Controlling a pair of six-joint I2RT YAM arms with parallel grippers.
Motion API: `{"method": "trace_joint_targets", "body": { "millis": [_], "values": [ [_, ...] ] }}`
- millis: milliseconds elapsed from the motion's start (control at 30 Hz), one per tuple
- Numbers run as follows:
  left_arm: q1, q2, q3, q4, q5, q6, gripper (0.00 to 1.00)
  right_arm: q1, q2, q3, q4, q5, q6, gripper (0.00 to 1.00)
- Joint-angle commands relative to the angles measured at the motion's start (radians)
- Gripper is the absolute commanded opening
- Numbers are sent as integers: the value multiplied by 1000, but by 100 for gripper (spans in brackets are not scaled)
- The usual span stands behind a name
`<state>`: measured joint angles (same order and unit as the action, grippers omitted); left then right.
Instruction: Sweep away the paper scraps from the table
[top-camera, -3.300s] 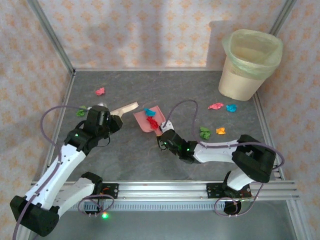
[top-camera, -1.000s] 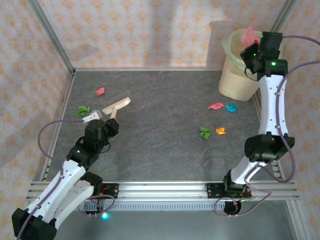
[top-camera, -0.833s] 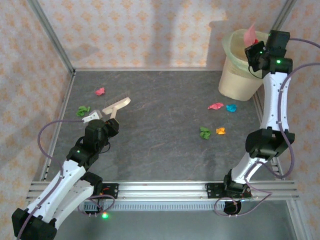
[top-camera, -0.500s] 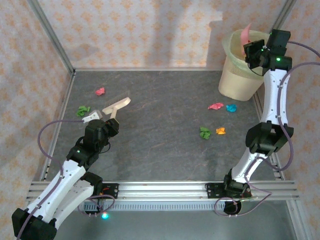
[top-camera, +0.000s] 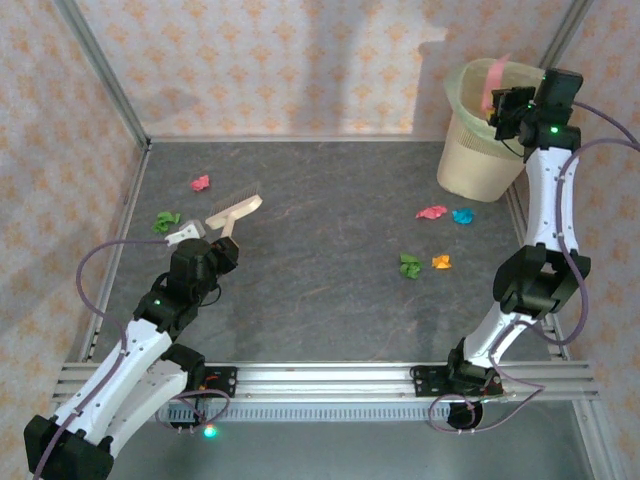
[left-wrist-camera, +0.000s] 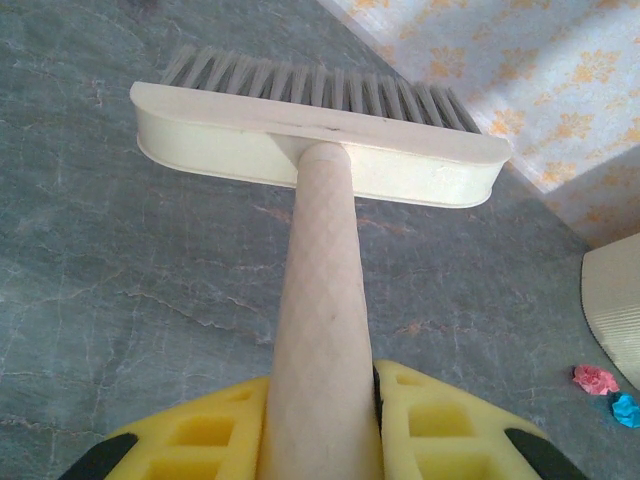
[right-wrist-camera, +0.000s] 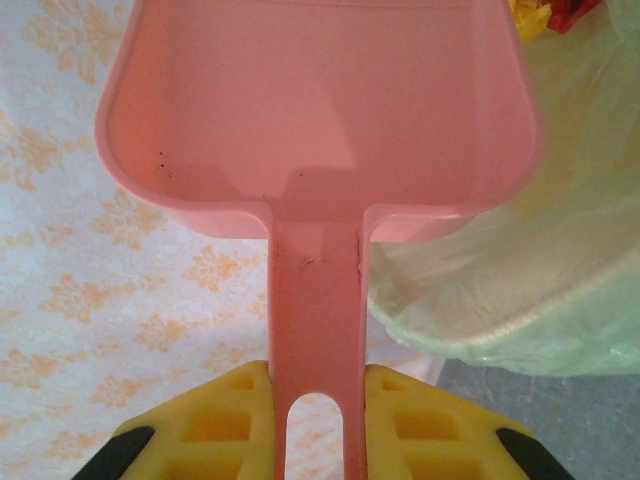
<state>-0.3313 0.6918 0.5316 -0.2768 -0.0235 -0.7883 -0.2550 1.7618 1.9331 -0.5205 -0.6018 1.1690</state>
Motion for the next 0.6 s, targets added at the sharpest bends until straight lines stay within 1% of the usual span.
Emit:
{"method": "trace_joint_targets", "body": {
  "millis": [0, 233, 333, 467, 567],
  "values": [
    [5, -11, 5, 51, 0, -3, 0, -7, -71, -8, 93, 14, 31, 0],
    [5, -12, 4, 53, 2, -5, 0, 0, -132, 2, 38, 58, -116, 0],
    [6, -11, 2, 57, -1, -5, 0, 33, -172, 15, 11, 112, -210, 0],
    [6, -12, 2, 56, -9, -1, 0, 131, -210, 93, -76, 205, -371, 0],
    [5, -17, 2, 51, -19, 1, 0, 234, -249, 94, -87, 237, -465, 0]
  ]
}}
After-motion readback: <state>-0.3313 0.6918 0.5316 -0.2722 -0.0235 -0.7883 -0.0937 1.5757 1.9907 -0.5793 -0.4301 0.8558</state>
